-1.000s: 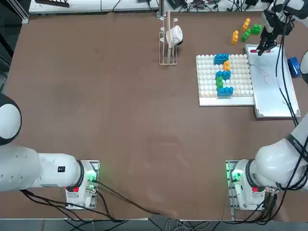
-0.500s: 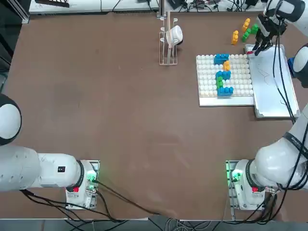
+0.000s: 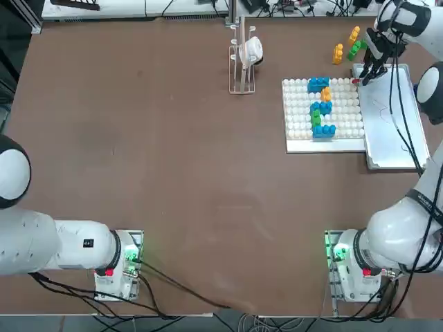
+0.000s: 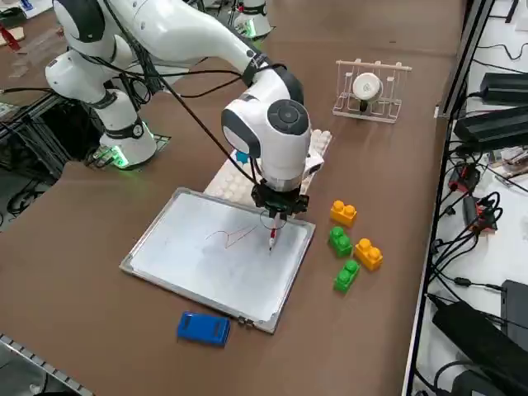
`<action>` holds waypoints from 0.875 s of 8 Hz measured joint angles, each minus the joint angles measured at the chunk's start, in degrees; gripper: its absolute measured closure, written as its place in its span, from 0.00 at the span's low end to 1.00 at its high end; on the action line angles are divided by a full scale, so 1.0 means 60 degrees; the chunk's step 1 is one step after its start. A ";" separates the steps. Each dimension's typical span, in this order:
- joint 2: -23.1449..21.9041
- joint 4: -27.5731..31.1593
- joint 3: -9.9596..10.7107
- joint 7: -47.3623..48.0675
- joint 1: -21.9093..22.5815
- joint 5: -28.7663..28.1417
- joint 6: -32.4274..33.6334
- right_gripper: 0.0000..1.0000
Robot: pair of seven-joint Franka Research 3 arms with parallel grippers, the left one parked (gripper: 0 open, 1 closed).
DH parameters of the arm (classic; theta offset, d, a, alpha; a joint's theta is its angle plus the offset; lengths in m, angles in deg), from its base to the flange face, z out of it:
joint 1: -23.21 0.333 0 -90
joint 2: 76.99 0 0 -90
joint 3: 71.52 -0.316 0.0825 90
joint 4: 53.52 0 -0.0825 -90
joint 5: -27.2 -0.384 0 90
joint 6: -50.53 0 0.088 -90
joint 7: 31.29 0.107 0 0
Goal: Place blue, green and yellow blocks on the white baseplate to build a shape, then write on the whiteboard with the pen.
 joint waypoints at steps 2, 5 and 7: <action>0.0088 -0.0018 0.0000 0.0000 -0.0001 -0.0021 -0.0059 0.82; 0.0150 -0.0025 0.0004 0.0000 -0.0023 -0.0058 -0.0199 0.81; 0.0259 -0.0184 0.0006 0.0000 -0.0033 -0.0082 -0.0241 0.73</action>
